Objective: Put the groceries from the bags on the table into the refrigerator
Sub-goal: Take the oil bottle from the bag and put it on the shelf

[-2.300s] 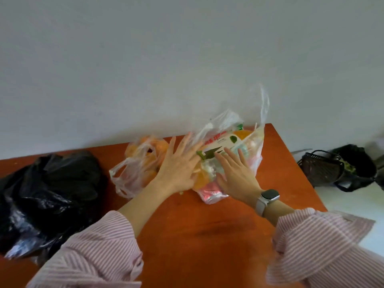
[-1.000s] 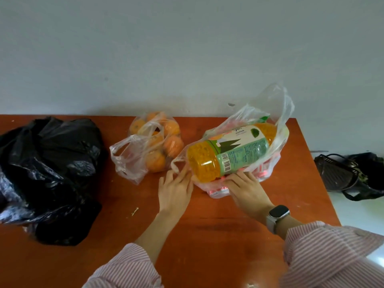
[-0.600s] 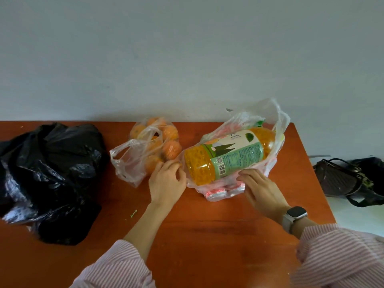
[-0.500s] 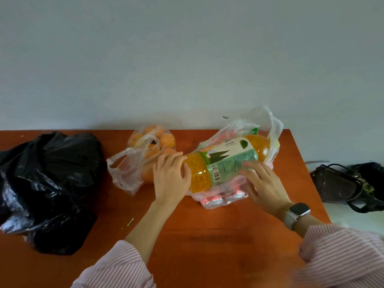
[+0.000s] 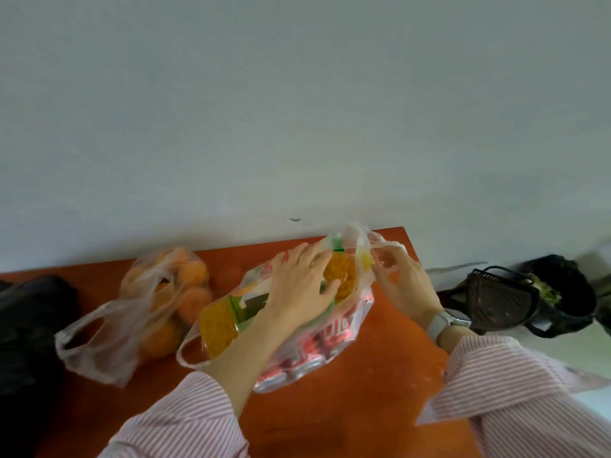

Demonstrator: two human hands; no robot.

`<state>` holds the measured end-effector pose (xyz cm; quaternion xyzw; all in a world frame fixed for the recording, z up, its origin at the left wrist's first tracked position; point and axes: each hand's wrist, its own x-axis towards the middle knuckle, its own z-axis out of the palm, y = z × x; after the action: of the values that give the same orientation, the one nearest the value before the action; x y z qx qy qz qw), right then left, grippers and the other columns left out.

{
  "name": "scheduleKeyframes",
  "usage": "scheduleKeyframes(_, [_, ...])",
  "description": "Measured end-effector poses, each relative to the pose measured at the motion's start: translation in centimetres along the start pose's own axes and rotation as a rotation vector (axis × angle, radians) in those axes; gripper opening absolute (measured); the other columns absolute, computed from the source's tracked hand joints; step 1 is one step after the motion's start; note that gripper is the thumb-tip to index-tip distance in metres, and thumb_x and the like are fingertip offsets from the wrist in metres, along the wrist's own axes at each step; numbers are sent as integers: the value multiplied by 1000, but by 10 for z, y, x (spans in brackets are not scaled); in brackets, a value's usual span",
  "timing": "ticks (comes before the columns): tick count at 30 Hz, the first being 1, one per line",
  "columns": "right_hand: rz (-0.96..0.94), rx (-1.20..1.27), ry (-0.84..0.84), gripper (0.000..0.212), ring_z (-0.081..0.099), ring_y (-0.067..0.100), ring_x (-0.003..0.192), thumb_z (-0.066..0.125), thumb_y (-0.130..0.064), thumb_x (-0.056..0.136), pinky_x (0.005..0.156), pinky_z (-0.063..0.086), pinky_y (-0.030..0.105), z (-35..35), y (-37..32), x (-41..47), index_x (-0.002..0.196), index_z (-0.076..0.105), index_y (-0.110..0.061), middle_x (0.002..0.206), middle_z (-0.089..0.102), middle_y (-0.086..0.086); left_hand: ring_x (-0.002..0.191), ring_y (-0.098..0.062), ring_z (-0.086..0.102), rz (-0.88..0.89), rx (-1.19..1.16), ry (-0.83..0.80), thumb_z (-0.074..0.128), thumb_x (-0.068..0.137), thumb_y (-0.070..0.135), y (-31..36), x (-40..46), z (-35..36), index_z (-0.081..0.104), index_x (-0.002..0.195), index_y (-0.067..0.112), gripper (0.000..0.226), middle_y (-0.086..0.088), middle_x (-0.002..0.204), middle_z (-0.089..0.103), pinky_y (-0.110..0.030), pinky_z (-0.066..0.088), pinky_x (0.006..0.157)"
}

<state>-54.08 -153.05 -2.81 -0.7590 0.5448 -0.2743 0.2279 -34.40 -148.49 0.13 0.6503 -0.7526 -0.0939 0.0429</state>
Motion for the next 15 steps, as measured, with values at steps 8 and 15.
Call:
scheduleKeyframes(8, [-502, -455, 18, 23, 66, 27, 76, 51, -24, 81, 60, 51, 33, 6, 41, 18, 97, 65, -15, 88, 68, 7, 137, -15, 25, -34, 29, 33, 28, 92, 52, 13, 12, 17, 24, 141, 28, 55, 5, 150, 27, -39, 22, 111])
scheduleKeyframes(15, [-391, -354, -52, 14, 64, 33, 76, 58, -9, 79, 60, 49, 39, 0, 72, 43, 91, 65, -9, 88, 66, 10, 133, -17, 32, -55, 64, 68, 21, 87, 55, 14, 14, 24, 30, 139, 29, 59, 5, 147, 33, -38, 26, 108])
